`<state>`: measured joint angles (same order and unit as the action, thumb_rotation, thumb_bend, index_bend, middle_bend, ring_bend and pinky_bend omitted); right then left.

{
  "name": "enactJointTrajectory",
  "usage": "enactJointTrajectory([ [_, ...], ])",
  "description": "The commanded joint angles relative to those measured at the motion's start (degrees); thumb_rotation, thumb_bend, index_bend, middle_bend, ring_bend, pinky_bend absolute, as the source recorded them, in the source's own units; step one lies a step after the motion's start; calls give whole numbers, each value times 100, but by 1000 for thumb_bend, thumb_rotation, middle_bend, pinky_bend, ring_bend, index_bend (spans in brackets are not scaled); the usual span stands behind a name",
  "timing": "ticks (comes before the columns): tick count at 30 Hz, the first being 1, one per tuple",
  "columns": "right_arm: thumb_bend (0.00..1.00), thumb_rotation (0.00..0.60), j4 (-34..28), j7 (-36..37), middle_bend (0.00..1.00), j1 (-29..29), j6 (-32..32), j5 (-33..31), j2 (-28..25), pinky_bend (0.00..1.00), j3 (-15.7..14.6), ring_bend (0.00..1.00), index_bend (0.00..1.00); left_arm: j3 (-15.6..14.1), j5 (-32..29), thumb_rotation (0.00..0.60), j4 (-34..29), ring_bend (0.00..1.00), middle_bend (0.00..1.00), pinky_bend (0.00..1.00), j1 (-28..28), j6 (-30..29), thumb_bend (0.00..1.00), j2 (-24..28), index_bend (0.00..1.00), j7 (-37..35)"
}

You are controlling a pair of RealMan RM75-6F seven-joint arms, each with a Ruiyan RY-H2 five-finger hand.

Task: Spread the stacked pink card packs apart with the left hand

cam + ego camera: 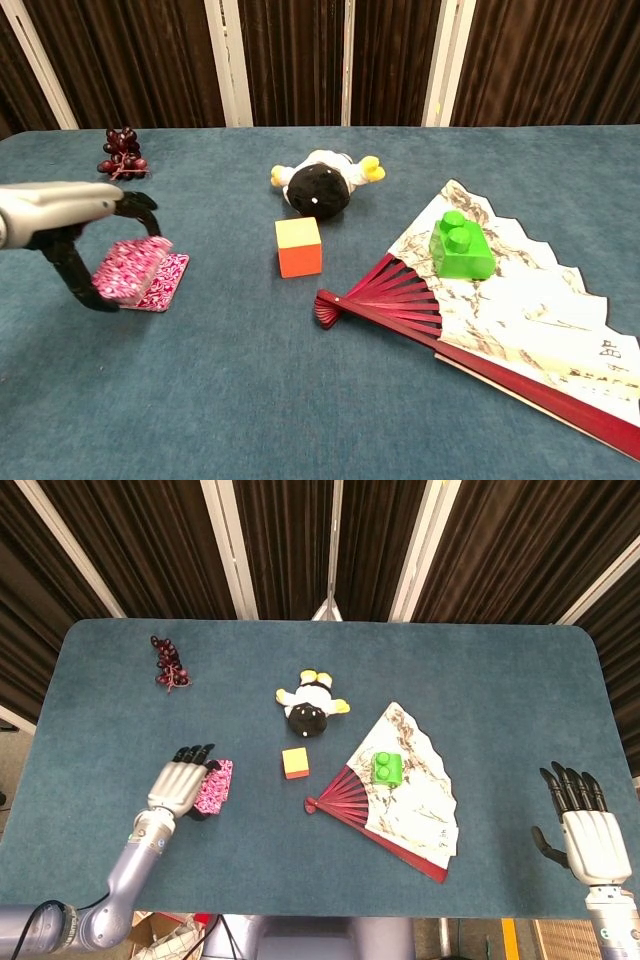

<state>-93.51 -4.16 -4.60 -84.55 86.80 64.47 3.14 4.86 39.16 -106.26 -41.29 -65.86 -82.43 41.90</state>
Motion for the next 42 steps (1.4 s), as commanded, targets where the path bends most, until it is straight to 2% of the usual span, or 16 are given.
enactJointTrajectory([
  [1,367,600,1,13,0,0,-8,-1,-8,51,8,0,0,-24,18,600,-19,0,0,9,-111,26,399,-246,489,124],
  [4,367,600,-1,20,0,-4,1,-3,-15,51,7,0,0,-28,-49,600,37,0,0,9,-231,11,392,-529,470,304],
  [6,366,600,7,34,0,-1,-1,-2,-12,51,5,0,0,-36,-126,600,100,0,0,9,-302,-13,353,-704,400,431],
  [8,367,600,12,47,0,0,-7,-1,-16,51,8,0,0,-46,-255,600,168,0,0,7,-372,-32,272,-851,274,574],
  [11,367,600,23,68,0,0,-8,-1,-20,51,10,0,0,-39,-482,600,231,0,0,6,-463,-61,211,-1002,151,757],
  [19,367,600,39,73,0,10,-28,12,-13,51,4,0,0,-16,-671,600,199,0,0,4,-511,-225,170,-971,17,868],
  [23,367,600,35,46,0,13,-32,17,-8,51,-1,0,0,19,-695,600,85,0,0,4,-467,-244,168,-780,3,744],
  [28,367,600,25,35,0,18,-34,11,-9,51,-1,0,0,57,-677,600,1,0,0,4,-394,-270,168,-415,44,570],
  [33,366,600,18,30,0,11,-20,8,-8,51,-1,0,0,92,-960,600,274,0,0,4,-376,-164,169,-142,67,496],
  [42,367,600,15,42,0,5,-3,-8,-8,51,3,0,0,168,-1286,600,900,0,0,4,-448,109,168,-288,135,374],
])
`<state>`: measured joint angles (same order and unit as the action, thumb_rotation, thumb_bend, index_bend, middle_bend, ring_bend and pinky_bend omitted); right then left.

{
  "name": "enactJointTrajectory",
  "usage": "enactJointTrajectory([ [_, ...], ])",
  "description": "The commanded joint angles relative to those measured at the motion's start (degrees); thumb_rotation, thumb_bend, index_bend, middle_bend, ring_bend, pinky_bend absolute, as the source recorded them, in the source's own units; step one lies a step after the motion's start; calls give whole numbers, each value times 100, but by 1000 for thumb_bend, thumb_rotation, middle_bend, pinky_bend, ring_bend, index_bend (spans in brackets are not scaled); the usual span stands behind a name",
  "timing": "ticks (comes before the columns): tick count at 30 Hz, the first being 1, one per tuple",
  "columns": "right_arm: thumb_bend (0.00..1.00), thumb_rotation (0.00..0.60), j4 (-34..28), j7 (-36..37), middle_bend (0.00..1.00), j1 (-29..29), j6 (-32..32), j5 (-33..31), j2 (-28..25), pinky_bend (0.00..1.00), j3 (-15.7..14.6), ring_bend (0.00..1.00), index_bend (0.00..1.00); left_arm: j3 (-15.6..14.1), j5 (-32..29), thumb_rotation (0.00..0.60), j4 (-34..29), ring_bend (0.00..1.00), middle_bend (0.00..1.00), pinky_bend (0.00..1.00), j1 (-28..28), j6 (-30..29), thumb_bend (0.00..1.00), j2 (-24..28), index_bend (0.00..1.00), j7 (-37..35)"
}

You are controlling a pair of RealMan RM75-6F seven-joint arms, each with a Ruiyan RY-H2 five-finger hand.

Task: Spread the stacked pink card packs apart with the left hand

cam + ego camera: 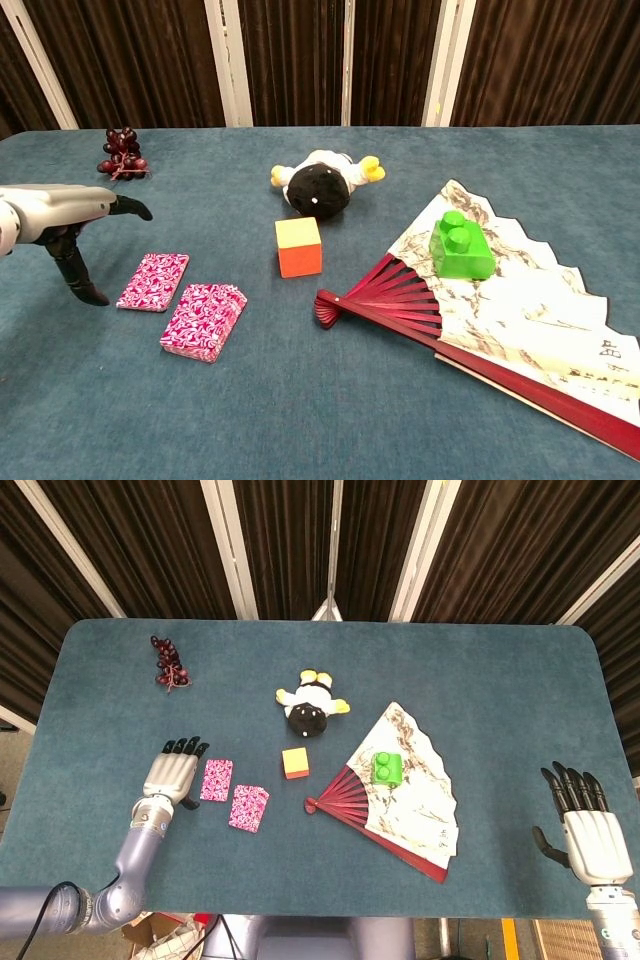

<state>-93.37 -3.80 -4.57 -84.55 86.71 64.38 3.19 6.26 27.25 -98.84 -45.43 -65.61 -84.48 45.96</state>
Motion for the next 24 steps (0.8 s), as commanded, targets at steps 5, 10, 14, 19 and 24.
enactJointTrajectory([
  [5,366,600,9,17,0,0,-3,4,-1,51,0,0,0,44,-184,600,327,0,0,5,-97,170,169,-216,167,-21],
  [10,366,600,6,28,0,0,3,-5,-4,51,2,0,0,68,-218,600,344,0,0,4,-143,194,169,-298,168,-26],
  [14,367,600,6,23,0,-2,4,-4,-5,51,3,0,0,136,-198,600,124,0,0,4,-152,198,170,-246,166,-122],
  [19,366,600,3,14,0,-3,3,-2,-5,51,3,0,0,100,-32,600,-328,0,0,5,-193,140,169,-123,162,-84],
  [24,367,600,-3,1,0,5,-9,-4,-2,51,2,0,0,-14,137,600,-797,0,0,5,-275,62,169,-143,157,57],
])
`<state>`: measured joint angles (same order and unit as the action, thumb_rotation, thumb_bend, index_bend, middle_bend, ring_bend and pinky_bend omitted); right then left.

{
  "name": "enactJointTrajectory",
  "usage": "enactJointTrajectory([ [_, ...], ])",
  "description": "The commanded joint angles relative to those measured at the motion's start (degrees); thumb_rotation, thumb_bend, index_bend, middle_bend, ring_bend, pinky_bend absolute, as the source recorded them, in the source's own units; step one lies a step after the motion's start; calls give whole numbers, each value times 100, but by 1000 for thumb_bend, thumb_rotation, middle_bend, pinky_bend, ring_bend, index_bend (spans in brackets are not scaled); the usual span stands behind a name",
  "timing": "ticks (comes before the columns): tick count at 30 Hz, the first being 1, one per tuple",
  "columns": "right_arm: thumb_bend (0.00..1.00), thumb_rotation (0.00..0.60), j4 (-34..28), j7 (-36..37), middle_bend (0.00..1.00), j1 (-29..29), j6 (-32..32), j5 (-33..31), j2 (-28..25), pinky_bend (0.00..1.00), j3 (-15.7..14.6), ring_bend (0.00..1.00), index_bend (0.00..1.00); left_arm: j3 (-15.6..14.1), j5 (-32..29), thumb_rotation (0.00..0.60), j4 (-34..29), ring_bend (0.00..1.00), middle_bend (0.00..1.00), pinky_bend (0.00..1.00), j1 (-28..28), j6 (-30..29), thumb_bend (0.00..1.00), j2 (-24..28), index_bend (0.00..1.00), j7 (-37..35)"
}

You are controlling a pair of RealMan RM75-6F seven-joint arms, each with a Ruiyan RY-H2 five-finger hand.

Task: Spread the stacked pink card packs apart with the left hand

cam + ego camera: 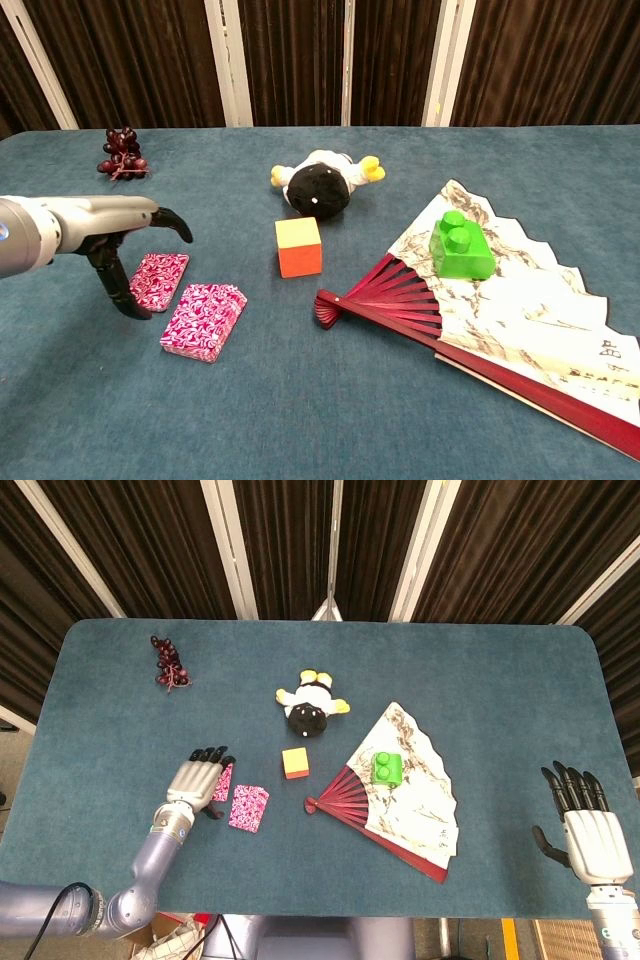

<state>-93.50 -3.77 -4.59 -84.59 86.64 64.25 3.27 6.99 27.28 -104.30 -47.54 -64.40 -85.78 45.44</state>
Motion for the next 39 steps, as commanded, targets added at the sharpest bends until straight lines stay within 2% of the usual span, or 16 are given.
enactJointTrajectory([
  [1,366,600,16,3,0,7,-9,6,12,51,-6,0,0,-145,187,600,-352,0,0,5,-92,-105,170,-50,154,194],
  [9,367,600,17,25,0,9,-14,14,9,51,-8,0,0,-237,69,600,-392,0,0,4,-197,-331,169,-279,153,426],
  [26,366,600,9,45,0,8,-11,-6,3,51,4,0,0,-150,-439,600,162,0,0,5,-410,-355,170,-776,191,621],
  [29,367,600,7,50,0,8,-12,0,3,51,1,0,0,-137,-445,600,210,0,0,5,-420,-361,211,-833,251,603],
  [33,367,600,10,52,0,12,-21,11,5,51,-3,0,0,-131,-360,600,267,0,0,9,-408,-380,337,-907,410,529],
  [35,366,600,12,60,0,13,-20,10,4,51,-4,0,0,-142,-279,600,294,0,0,9,-385,-398,362,-941,476,476],
  [39,367,600,15,61,0,14,-24,13,3,51,-3,0,0,-167,-167,600,281,0,0,9,-348,-419,367,-939,509,410],
])
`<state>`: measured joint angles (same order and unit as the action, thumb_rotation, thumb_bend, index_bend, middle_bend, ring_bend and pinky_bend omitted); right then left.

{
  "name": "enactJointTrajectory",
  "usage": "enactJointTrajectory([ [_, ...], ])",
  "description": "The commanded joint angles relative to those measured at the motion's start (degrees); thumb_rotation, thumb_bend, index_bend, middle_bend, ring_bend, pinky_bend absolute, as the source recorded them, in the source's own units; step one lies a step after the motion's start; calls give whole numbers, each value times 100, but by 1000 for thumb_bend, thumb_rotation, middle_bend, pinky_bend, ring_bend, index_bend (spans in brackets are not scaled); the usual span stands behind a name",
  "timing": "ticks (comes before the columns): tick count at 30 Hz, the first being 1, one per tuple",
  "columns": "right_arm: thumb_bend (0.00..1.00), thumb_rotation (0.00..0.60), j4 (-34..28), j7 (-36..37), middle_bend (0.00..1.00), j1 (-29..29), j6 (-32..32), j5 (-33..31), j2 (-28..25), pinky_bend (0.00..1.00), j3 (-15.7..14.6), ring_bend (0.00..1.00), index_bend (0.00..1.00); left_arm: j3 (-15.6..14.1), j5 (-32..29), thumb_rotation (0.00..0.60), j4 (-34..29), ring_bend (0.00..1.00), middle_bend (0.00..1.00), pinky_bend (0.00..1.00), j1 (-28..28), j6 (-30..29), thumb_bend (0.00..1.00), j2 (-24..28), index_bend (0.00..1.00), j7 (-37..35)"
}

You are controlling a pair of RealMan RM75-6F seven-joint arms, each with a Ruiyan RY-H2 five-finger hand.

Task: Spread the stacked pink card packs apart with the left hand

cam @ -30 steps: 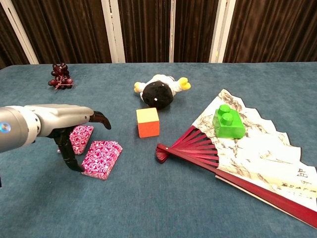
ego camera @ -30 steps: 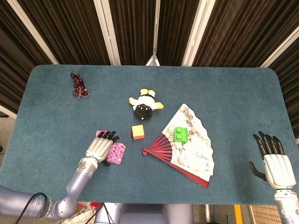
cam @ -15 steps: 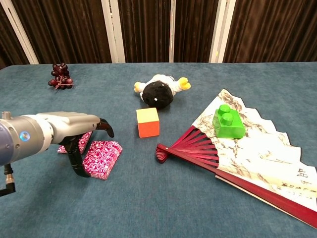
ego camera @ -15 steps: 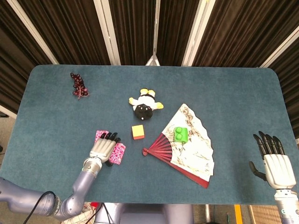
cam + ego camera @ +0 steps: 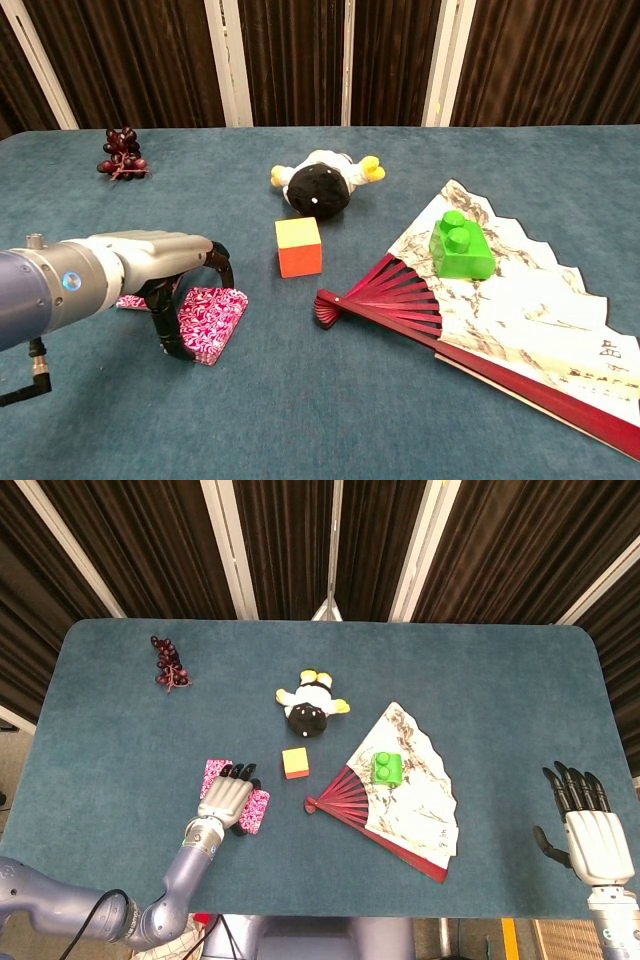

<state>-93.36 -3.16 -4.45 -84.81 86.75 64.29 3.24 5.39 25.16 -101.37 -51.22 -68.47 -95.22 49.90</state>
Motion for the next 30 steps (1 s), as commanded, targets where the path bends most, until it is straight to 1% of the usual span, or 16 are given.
enactJointTrajectory([
  [1,367,600,2,1,0,1,-4,5,0,51,-1,0,0,-2,95,600,-38,0,0,9,38,-20,367,24,511,-78],
  [7,367,600,2,7,0,1,-1,-1,-3,51,1,0,0,73,397,600,-316,0,0,9,149,-66,373,246,520,-359],
  [12,367,600,1,-3,0,5,-7,3,-1,51,-2,0,0,87,613,600,-612,0,0,9,251,-135,373,606,528,-509],
  [17,366,600,1,-8,0,8,-5,-3,0,51,-3,0,0,30,798,600,-867,0,0,9,401,-170,373,1070,529,-679],
  [20,367,600,-4,-12,0,10,-7,-6,-2,51,-3,0,0,-95,893,600,-931,0,0,9,499,-195,373,1325,528,-706],
  [25,367,600,-12,-32,0,1,10,-6,1,51,-3,0,0,-445,1047,600,-926,0,0,9,722,-85,373,1699,520,-823],
  [30,366,600,-25,-67,0,-1,3,4,3,51,-2,0,0,-801,1232,600,-791,0,0,9,923,92,373,1731,508,-932],
])
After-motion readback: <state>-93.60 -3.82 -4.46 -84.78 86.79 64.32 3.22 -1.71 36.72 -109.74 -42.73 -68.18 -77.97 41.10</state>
